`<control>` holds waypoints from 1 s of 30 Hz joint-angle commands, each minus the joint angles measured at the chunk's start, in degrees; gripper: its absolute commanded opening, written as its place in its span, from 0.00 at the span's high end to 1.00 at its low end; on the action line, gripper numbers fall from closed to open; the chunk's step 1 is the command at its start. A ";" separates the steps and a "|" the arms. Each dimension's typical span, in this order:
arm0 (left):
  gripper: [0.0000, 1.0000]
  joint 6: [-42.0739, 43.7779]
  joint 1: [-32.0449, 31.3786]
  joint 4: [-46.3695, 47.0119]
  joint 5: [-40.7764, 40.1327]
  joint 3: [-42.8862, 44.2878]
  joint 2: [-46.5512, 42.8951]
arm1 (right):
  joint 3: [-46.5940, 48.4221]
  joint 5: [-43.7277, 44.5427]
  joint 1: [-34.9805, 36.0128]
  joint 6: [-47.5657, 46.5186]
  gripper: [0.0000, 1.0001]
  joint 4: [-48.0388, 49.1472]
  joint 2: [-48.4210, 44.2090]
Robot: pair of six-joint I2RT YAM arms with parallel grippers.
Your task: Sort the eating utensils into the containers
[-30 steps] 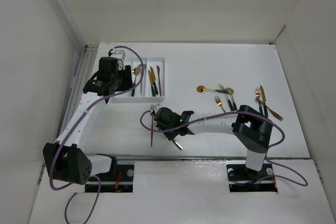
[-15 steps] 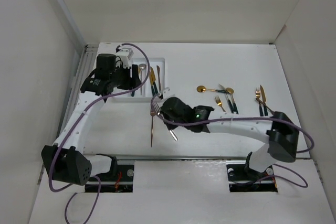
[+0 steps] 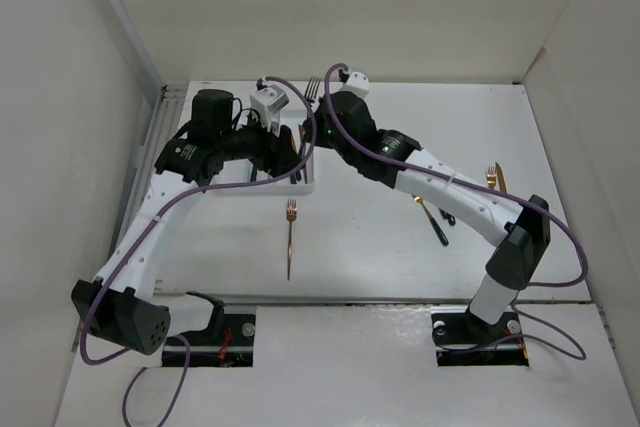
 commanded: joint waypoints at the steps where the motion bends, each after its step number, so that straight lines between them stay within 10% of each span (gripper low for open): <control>1: 0.36 0.54 -0.06 -0.26 5.05 3.57 1.20 | 4.10 1.44 0.85 2.82 1.00 1.67 0.98; 10: 0.43 -1.57 -0.06 3.25 -8.20 3.57 6.37 | 1.48 -0.76 0.85 2.82 1.00 5.09 -0.32; 18: 0.55 -3.68 -0.06 5.10 -4.18 6.20 9.28 | -1.96 -5.50 0.85 3.96 1.00 6.15 -0.86; 26: 1.00 -4.30 -0.06 5.10 -2.42 4.98 9.81 | -1.43 -6.11 0.85 4.49 1.00 6.85 -0.33; 30: 1.00 -5.60 -0.06 4.58 -3.46 4.45 9.81 | -1.43 -7.43 0.24 4.49 1.00 7.38 0.28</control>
